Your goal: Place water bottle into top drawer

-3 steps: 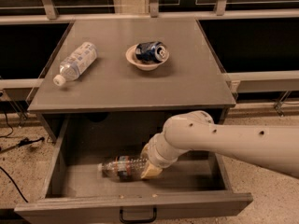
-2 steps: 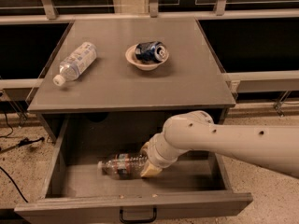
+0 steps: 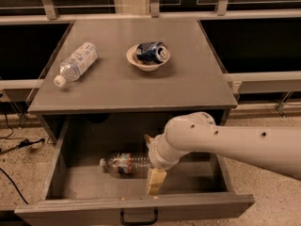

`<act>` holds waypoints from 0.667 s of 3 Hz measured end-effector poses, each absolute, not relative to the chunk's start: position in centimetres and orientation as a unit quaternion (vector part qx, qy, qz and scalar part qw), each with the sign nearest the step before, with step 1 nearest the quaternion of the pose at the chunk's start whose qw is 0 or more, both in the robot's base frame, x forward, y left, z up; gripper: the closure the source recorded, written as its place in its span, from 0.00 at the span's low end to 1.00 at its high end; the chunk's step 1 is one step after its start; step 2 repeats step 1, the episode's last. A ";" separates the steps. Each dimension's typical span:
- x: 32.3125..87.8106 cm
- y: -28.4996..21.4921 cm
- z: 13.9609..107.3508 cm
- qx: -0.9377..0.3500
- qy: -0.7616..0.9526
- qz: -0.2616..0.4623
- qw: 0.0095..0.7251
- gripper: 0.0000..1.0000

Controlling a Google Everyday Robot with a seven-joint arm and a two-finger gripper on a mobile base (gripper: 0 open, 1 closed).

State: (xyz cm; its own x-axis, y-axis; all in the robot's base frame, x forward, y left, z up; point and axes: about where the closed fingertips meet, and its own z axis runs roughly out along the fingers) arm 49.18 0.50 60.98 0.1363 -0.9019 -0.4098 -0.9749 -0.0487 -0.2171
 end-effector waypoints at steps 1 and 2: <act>49.2 0.5 61.0 -0.720 0.652 0.081 0.225 0.00; 49.2 0.5 61.0 -0.720 0.652 0.081 0.225 0.00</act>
Offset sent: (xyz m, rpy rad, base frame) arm 0.0000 0.0000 0.0000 0.0000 0.0000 0.0000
